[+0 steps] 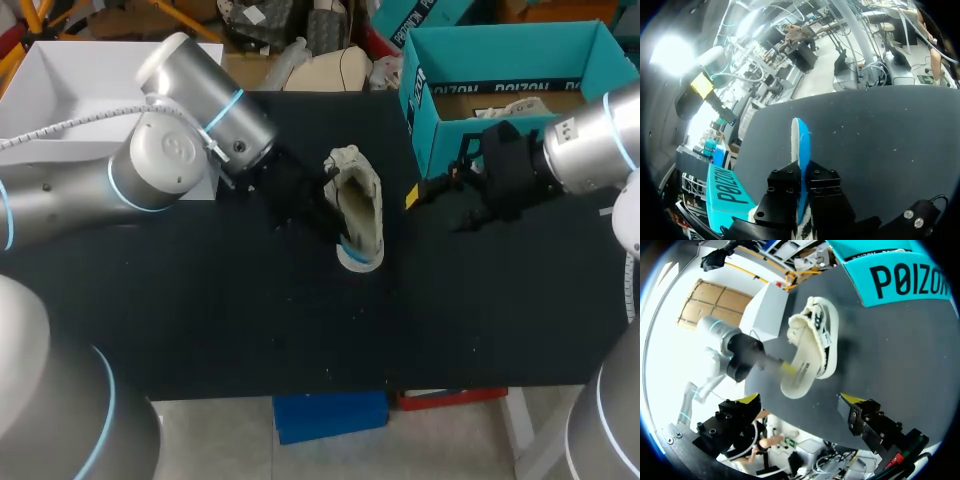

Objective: Take the shoe out of the shoebox, open the shoe tongue, remove and reinsert the insole, then place the shoe into the shoebox

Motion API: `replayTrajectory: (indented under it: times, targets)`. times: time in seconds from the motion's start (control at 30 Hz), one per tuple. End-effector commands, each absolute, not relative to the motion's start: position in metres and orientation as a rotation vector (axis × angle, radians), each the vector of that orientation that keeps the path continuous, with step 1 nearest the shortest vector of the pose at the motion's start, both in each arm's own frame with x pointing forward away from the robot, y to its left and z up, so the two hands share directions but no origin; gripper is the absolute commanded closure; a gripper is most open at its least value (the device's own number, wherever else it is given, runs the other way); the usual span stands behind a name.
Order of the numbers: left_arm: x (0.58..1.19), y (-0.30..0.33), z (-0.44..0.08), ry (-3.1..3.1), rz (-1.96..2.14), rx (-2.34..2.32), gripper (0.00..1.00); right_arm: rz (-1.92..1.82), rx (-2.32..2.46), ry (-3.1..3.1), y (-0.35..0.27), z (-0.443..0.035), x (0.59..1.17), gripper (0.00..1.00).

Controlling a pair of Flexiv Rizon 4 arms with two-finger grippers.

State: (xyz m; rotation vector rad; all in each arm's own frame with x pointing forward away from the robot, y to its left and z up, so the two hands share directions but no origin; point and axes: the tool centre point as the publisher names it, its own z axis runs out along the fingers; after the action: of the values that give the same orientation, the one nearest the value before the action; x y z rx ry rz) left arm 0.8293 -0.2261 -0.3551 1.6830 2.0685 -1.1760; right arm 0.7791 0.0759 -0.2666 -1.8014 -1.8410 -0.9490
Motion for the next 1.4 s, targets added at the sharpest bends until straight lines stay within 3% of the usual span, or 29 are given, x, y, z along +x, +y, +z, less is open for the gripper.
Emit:
replayTrajectory:
  times: [0.03, 0.73, 1.4]
  targets:
    - [0.840, -0.234, -0.366, 2.069, -1.175, 1.669, 1.00, -0.947, -1.804, -1.842, 0.076, -0.266, 0.779, 0.00]
    - [0.893, -0.238, -0.383, 2.151, -0.942, 1.506, 1.00, -0.947, -1.804, -1.842, 0.076, -0.266, 0.779, 0.00]
    - [0.894, -0.243, -0.402, 2.200, -0.678, 1.770, 1.00, -0.947, -1.804, -1.842, 0.076, -0.266, 0.779, 0.00]
